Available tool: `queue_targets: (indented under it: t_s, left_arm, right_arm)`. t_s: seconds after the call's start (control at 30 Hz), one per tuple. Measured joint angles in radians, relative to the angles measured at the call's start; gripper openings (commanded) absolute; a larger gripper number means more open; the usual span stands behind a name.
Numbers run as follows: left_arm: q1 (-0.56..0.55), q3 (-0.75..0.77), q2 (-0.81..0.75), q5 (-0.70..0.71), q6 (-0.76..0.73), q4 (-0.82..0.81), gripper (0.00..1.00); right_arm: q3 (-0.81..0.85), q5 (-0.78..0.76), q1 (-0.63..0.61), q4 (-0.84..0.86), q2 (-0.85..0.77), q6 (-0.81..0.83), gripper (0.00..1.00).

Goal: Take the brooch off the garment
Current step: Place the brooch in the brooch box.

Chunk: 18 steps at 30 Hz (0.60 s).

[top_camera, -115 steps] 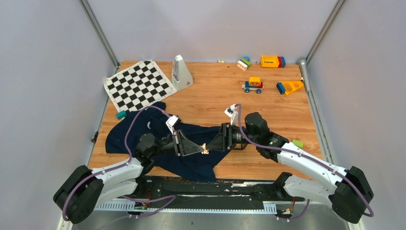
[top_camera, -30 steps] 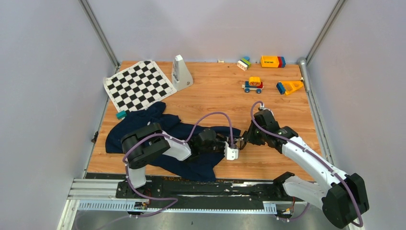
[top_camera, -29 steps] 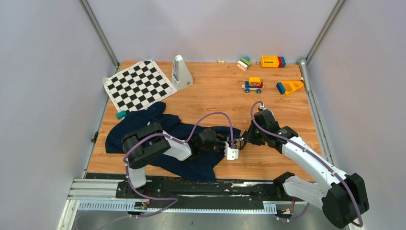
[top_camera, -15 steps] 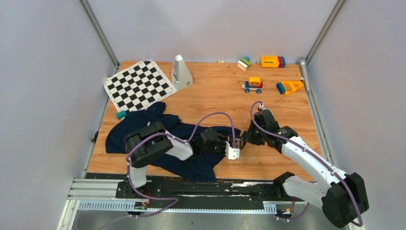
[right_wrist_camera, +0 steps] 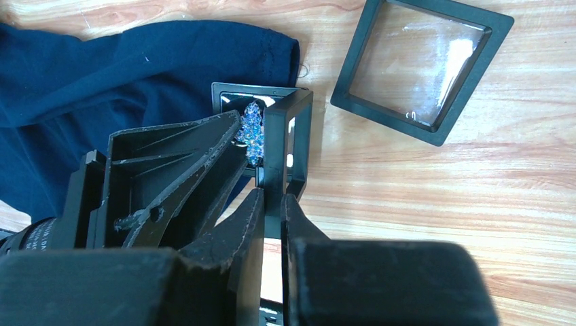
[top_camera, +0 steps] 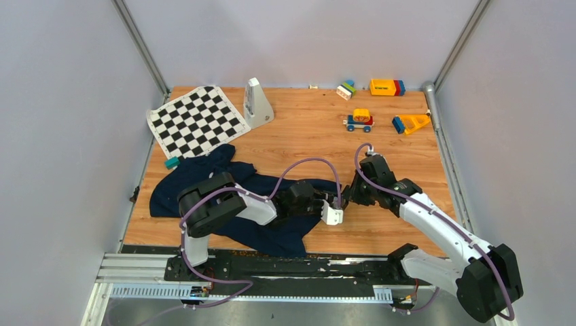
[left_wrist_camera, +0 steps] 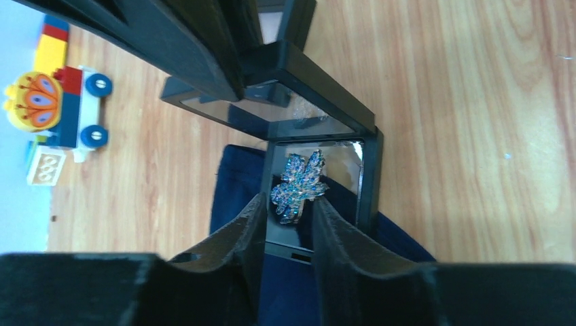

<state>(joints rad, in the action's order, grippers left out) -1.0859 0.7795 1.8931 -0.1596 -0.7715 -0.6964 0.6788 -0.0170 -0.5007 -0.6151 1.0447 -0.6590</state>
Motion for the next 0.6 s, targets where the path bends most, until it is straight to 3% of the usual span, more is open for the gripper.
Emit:
queue_targets:
  t_s: [0.17,0.37,0.6]
  left_arm:
    - [0.000,0.013,-0.007,-0.019,0.003,0.058,0.56]
    - [0.000,0.018,-0.059,-0.041,0.052,0.123,0.66]
    - [-0.001,0.012,-0.185,-0.036,0.166,0.169,0.68]
  right_arm:
    - [0.000,0.017,0.000,0.004,0.001,0.003,0.08]
    - [0.000,0.040,0.000,0.008,0.010,0.011,0.36]
    - [0.001,0.070,0.002,0.006,0.023,0.023,0.37]
